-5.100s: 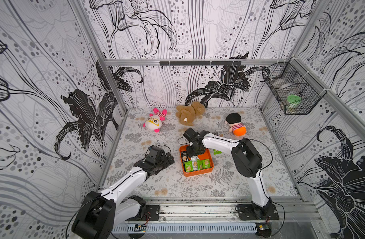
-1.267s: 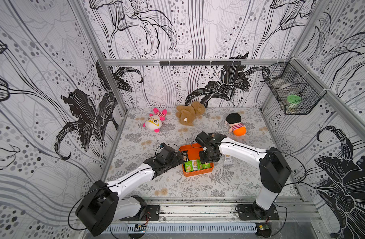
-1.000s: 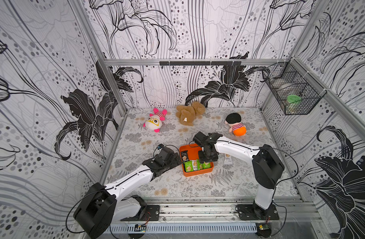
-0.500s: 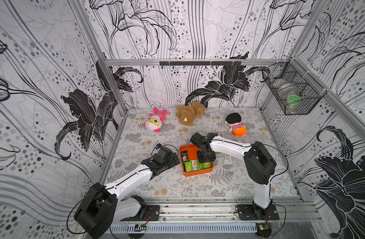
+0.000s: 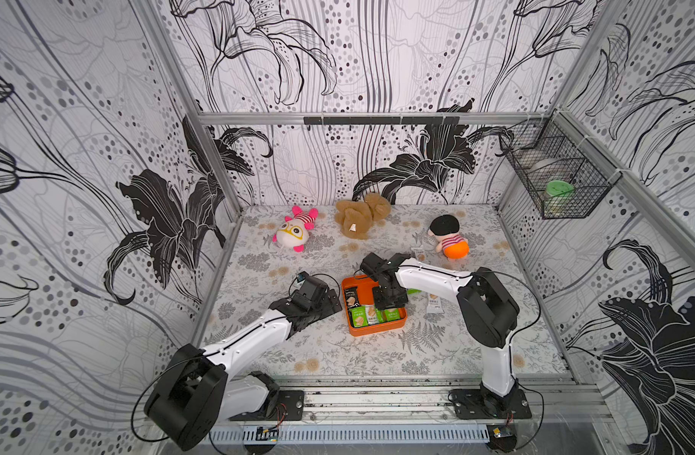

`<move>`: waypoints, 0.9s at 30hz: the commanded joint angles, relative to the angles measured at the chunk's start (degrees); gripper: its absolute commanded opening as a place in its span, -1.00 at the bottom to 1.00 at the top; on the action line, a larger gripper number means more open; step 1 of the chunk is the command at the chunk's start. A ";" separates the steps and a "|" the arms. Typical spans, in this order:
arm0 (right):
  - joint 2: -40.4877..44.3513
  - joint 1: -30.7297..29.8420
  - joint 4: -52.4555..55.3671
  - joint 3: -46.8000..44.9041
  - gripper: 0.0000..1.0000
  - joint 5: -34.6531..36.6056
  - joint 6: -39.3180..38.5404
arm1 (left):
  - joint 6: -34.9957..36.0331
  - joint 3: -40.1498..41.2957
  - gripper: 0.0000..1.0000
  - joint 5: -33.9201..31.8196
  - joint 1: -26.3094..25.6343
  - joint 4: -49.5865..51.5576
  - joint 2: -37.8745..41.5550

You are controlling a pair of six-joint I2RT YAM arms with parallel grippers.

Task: Take the cookies out of the storage box
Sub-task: Pick up the cookie from the storage box.

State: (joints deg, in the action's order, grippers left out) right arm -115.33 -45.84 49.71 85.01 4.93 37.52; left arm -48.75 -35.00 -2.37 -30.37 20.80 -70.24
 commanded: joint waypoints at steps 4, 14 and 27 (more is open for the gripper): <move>-3.28 -0.21 1.11 7.00 -0.15 2.41 -0.87 | 1.55 -1.92 0.95 0.53 0.49 0.47 -0.82; 0.37 -0.21 1.42 3.13 0.06 3.03 -3.03 | 1.72 -1.38 0.94 1.55 0.79 -0.67 -1.48; -1.56 1.87 3.85 4.06 0.22 2.89 -7.78 | 2.61 -2.71 0.95 1.95 1.01 0.56 -2.26</move>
State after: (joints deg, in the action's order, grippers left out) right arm -116.84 -45.08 51.07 89.01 7.14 31.59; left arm -47.59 -36.03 -0.49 -29.78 20.88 -72.27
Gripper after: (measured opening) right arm 0.610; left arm 0.972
